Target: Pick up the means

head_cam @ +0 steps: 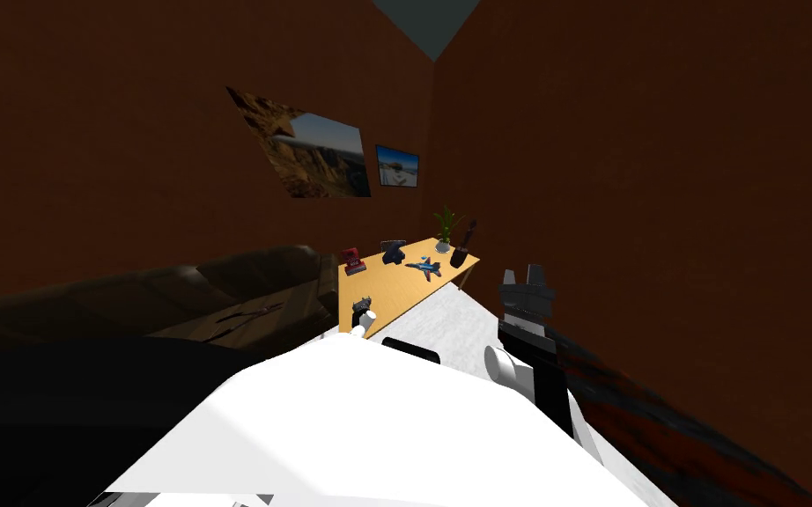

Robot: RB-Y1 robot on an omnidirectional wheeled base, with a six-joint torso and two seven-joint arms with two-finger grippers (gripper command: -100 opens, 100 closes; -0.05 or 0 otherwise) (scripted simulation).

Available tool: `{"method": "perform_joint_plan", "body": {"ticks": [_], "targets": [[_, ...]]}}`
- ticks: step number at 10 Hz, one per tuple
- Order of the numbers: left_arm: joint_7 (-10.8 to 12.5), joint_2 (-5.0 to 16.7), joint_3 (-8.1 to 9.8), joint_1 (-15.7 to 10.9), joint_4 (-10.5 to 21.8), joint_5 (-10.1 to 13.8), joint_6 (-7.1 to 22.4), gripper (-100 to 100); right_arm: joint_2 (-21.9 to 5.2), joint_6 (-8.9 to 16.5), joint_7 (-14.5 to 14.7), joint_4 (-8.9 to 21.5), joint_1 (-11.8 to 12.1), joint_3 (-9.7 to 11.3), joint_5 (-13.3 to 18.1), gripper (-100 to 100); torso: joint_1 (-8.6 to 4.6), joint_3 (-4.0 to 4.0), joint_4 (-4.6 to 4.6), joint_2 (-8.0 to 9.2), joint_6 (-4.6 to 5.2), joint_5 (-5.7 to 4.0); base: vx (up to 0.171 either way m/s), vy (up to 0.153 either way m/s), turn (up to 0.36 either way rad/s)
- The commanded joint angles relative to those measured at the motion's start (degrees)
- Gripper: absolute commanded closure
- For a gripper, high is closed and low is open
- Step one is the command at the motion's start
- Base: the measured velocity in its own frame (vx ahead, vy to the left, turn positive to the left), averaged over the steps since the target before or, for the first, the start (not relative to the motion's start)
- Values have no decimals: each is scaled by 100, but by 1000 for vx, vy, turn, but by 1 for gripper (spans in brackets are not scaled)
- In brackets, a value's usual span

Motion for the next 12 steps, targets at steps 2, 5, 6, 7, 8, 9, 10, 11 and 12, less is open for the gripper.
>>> {"method": "perform_joint_plan", "body": {"ticks": [2, 5, 6, 7, 8, 9, 10, 11, 12], "targets": [[69, -28, 24, -294, 410, -170, -173, -100, 0, 0, 0, 0, 1, -1, 0, 0, 7, -1, -1, 1, -4, 1, -15, 40, 144], [79, -38, 26, -325, 452, -189, -209, 100, 0, 0, 0, 0, 0, 0, 0, 0, -8, -1, -4, 1, -6, -5, -1, 2, 1], [82, -34, 30, -320, 452, -187, -211, 100, 0, 0, 0, 0, 0, 0, 0, 0, -12, -2, -3, -2, 1, -4, 0, 0, 0], [83, -35, 30, -321, 452, -187, -211, 100, 0, 0, 0, 0, 0, 0, 0, 0, -13, -3, -4, -3, 0, -5, 0, 0, 0], [84, -35, 30, -321, 451, -186, -211, 0, 0, 0, 0, 0, 0, 0, 0, 0, -14, -4, -4, -4, 0, -5, 0, 0, 0], [-38, -147, 104, -434, 293, -307, -102, 100, 0, 0, 0, 0, 0, 0, 0, 0, -14, -4, -4, -4, 0, -5, -6, 17, 85], [20, -2, 9, -132, 146, -15, -16, 100, 0, 0, 0, 0, 0, 0, 0, 0, -12, -3, 1, -6, 4, -6, 19, -31, -285], [20, -2, 9, -69, 38, -15, -16, 100, 1, 0, 0, 0, -1, 1, 0, 0, -25, -5, -3, -8, 9, -3, 21, -50, -145], [20, -2, 9, -69, 38, -15, -16, 100, 1, 0, 0, 0, 0, 1, 0, 0, -28, -6, -3, -9, 0, -6, 12, -31, 37]]}}
